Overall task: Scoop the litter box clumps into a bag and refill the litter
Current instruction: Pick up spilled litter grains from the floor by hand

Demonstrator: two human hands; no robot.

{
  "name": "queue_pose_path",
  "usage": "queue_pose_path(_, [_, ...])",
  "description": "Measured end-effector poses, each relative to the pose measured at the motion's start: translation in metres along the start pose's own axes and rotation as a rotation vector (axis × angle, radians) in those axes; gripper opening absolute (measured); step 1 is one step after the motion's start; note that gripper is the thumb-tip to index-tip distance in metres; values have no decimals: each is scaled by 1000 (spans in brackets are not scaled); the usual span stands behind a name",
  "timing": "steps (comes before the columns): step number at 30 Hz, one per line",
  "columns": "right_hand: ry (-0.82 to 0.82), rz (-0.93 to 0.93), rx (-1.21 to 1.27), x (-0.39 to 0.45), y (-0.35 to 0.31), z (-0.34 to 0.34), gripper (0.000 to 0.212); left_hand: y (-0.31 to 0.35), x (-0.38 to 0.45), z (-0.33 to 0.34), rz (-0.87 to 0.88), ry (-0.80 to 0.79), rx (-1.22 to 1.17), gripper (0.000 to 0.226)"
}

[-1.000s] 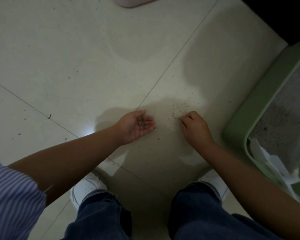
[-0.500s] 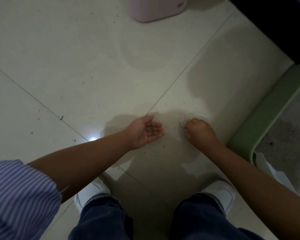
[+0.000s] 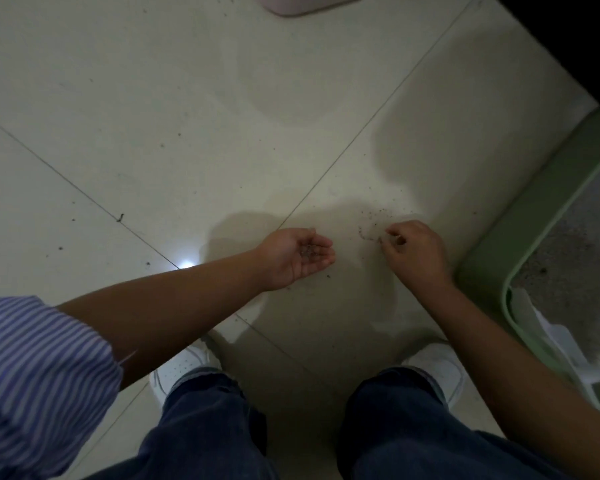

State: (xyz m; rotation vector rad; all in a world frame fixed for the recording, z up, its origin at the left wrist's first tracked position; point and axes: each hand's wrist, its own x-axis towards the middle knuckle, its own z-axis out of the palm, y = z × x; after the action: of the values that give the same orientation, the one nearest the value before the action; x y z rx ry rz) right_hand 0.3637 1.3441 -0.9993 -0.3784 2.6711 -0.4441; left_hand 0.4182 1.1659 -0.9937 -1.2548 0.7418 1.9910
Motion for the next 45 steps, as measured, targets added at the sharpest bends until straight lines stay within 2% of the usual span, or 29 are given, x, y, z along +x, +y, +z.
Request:
queue_pose_path(3, [-136,121,-111,-1,7,8,15,1,0,-3,13,10,-13,39])
queue_pose_path(9, [-169,135,-154,3,-7,21,27,1,0,-7,16,41,-4,40])
queue_pose_path(13, [-163,89,-69,13,-15,23,26,2,-1,-8,13,48,-8,39])
queue_pose_path(15, [-101,73,-28,14,-16,21,22,3,0,-8,14,54,-15,39])
queue_pose_path(19, [113,-87,-40,13,-16,23,8,6,0,-7,23,61,-23,39])
queue_pose_path(22, [74,-258,-141,11,-13,33,26,6,-1,-7,24,64,-23,40])
queue_pose_path(24, [35,-307,-196,9,-8,33,30,6,-1,-6,28,68,-25,40])
queue_pose_path(32, [3,-267,-169,-10,17,29,33,6,1,-7,28,59,-20,40])
queue_pose_path(36, [-26,-190,-141,-12,18,32,32,5,2,-6,21,51,-5,40])
queue_pose_path(40, [-88,-194,-214,-1,12,29,11,5,2,-5,17,53,-8,39])
queue_pose_path(42, [-176,-189,-234,4,8,25,33,5,1,-4,15,56,-13,39])
queue_pose_path(45, [-130,-252,-302,5,3,22,42,4,2,-3,21,64,-10,39])
